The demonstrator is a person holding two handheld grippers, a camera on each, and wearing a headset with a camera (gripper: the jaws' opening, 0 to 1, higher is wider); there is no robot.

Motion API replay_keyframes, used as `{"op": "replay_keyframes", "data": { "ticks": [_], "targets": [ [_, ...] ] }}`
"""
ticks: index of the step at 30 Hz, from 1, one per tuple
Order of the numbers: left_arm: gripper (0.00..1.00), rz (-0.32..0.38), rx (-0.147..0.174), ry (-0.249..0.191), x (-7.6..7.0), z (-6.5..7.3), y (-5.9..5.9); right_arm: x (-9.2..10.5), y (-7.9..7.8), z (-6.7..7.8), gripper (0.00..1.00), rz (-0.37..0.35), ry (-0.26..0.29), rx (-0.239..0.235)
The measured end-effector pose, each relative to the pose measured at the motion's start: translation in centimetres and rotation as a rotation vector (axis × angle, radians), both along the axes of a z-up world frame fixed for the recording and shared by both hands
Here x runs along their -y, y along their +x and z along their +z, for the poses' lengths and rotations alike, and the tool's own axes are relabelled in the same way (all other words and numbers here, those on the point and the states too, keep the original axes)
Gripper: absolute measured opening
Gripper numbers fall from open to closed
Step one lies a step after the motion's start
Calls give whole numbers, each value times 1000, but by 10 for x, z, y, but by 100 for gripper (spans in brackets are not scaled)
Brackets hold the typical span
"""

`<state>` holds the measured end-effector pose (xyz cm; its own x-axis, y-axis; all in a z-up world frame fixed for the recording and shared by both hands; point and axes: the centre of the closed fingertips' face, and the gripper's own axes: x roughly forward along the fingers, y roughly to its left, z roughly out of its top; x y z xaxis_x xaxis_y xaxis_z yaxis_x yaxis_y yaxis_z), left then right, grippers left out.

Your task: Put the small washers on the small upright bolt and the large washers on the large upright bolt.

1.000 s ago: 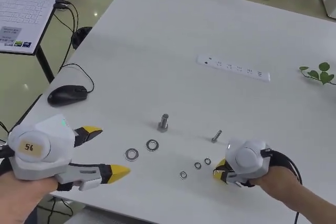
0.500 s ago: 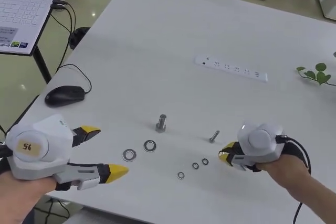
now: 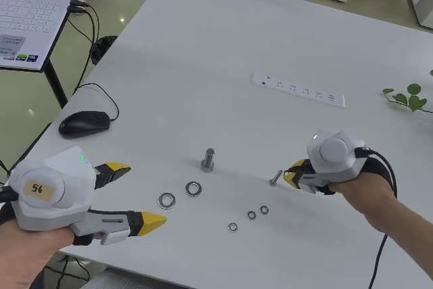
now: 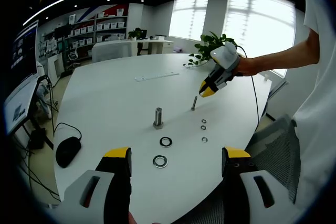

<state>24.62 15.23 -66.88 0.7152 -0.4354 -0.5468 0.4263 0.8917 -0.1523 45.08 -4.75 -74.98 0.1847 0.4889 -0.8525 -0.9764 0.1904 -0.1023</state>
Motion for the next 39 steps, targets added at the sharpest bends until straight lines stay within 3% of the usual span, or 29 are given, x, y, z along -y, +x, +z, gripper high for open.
{"op": "replay_keyframes", "data": {
  "ticks": [23,39],
  "targets": [
    [70,11,-10,-4,-5,-3,-2,-10,4,-10,13,41,-71,-15],
    [70,11,-14,-5,-7,-5,-3,-11,2,-25,13,83,-135,-13]
  ]
}}
